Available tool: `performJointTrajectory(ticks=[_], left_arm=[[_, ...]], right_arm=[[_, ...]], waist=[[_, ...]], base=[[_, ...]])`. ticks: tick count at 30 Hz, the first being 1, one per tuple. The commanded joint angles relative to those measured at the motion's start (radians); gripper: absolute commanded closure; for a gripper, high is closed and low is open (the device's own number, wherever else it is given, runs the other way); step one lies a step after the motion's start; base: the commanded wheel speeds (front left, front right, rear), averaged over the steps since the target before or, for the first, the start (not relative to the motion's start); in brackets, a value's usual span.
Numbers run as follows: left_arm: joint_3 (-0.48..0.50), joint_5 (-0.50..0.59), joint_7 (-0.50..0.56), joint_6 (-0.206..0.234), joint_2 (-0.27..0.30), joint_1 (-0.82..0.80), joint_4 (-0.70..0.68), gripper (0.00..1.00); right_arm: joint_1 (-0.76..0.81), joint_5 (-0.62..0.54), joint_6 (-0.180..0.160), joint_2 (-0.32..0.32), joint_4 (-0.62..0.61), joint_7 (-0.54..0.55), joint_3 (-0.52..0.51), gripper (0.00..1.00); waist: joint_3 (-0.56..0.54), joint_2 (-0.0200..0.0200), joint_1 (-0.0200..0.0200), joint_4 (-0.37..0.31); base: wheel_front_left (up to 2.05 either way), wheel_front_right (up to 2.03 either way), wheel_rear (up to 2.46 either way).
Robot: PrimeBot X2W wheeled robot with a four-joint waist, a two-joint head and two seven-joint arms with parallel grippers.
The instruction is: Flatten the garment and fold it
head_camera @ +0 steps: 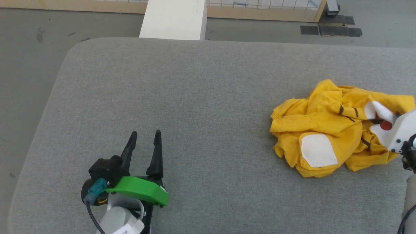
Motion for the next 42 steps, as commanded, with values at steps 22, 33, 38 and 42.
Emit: performJointTrajectory(ticks=[22, 33, 38, 42], left_arm=[[-0.344, -0.152, 0.169, -0.035, -0.003, -0.225, 0.148, 0.00], [-0.481, -0.275, 0.399, 0.055, -0.003, -0.331, 0.250, 0.00], [-0.505, -0.277, 0.426, 0.087, -0.003, -0.352, 0.268, 1.00], [-0.511, -0.276, 0.401, 0.085, -0.003, -0.360, 0.263, 1.00]], right_arm=[[0.504, 0.344, -0.001, 0.081, -0.451, -0.498, 0.407, 0.00], [0.508, 0.394, -0.001, 0.082, -0.378, -0.548, 0.473, 0.00], [0.499, 0.405, -0.001, 0.082, -0.359, -0.559, 0.488, 0.00], [0.493, 0.403, -0.001, 0.082, -0.348, -0.559, 0.488, 0.00]], waist=[[0.008, 0.0000, -0.0001, -0.286], [0.041, 0.0000, -0.0001, -0.379], [0.046, 0.0000, -0.0001, -0.383], [0.043, 0.0000, -0.0001, -0.369]], base=[[0.00, 0.00, 0.00], [0.00, 0.00, 0.00], [0.00, 0.00, 0.00], [0.00, 0.00, 0.00]])
